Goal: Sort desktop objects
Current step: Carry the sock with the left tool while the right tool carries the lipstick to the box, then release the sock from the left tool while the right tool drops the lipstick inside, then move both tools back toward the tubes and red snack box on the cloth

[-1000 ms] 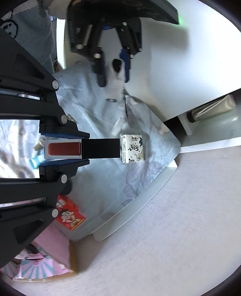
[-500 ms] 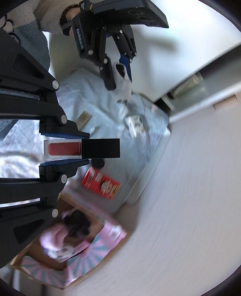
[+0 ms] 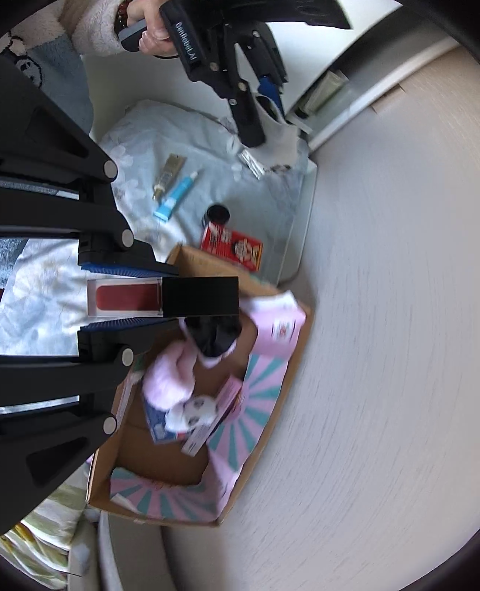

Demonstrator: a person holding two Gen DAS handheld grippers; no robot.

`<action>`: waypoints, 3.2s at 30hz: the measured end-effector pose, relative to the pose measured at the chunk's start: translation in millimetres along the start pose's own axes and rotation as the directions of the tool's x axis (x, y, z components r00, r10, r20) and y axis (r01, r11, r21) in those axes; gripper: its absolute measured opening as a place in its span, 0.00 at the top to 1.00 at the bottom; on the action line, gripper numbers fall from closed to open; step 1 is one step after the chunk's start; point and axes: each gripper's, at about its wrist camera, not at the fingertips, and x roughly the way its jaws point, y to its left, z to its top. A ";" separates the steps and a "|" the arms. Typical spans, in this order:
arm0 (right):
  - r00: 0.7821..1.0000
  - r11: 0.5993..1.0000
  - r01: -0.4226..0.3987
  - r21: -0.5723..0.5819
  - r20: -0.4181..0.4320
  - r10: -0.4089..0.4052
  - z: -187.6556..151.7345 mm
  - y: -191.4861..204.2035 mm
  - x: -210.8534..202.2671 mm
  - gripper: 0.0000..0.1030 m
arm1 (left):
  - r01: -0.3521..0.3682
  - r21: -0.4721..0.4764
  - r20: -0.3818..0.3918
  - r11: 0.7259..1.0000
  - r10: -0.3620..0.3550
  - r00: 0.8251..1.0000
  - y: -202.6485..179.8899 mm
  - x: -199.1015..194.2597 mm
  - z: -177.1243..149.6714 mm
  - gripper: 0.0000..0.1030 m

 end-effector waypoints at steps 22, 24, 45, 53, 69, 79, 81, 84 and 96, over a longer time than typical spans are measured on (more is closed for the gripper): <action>0.985 0.993 0.068 0.098 -0.164 -0.051 -13.2 -116.8 61.5 0.82 | 0.003 0.007 -0.278 1.000 -0.001 0.960 -73.7 157.8 39.7 0.65; 0.985 0.993 0.063 0.101 -0.166 -0.045 -12.5 -121.5 64.0 0.82 | -0.008 -0.003 -0.279 1.000 0.007 0.960 -72.2 162.8 38.9 0.65; 0.979 0.997 0.054 0.050 -0.198 -0.043 -5.1 -122.2 79.3 0.82 | -0.035 0.012 -0.275 0.999 0.037 0.961 -78.5 172.6 42.7 0.65; 0.982 0.999 0.032 0.036 -0.189 -0.024 -8.3 -119.9 70.3 0.30 | -0.043 -0.054 -0.290 0.998 0.026 0.957 -69.9 167.5 45.0 0.03; 0.995 0.997 0.079 0.013 -0.064 -0.078 11.0 -108.9 9.2 0.01 | 0.069 0.018 -0.127 0.997 -0.066 0.990 -95.0 86.2 66.3 0.00; 0.990 0.989 0.144 -0.024 0.018 -0.143 11.7 -86.9 -35.8 0.01 | 0.108 0.046 -0.046 0.993 -0.106 0.993 -86.6 30.7 71.2 0.00; 0.988 0.988 0.152 -0.018 0.029 -0.151 9.8 -84.6 -43.4 0.01 | 0.092 0.033 -0.026 0.995 -0.092 0.995 -74.5 16.0 69.5 0.00; 0.989 0.990 0.140 0.008 0.047 -0.140 6.5 -79.2 -51.7 0.01 | 0.081 0.005 0.000 0.997 -0.081 0.997 -53.1 -5.5 67.3 0.00; 0.998 0.999 0.039 0.006 0.044 -0.039 -3.3 -37.1 -44.0 0.01 | 0.011 -0.066 -0.013 0.998 -0.012 1.000 7.7 -43.0 29.6 0.00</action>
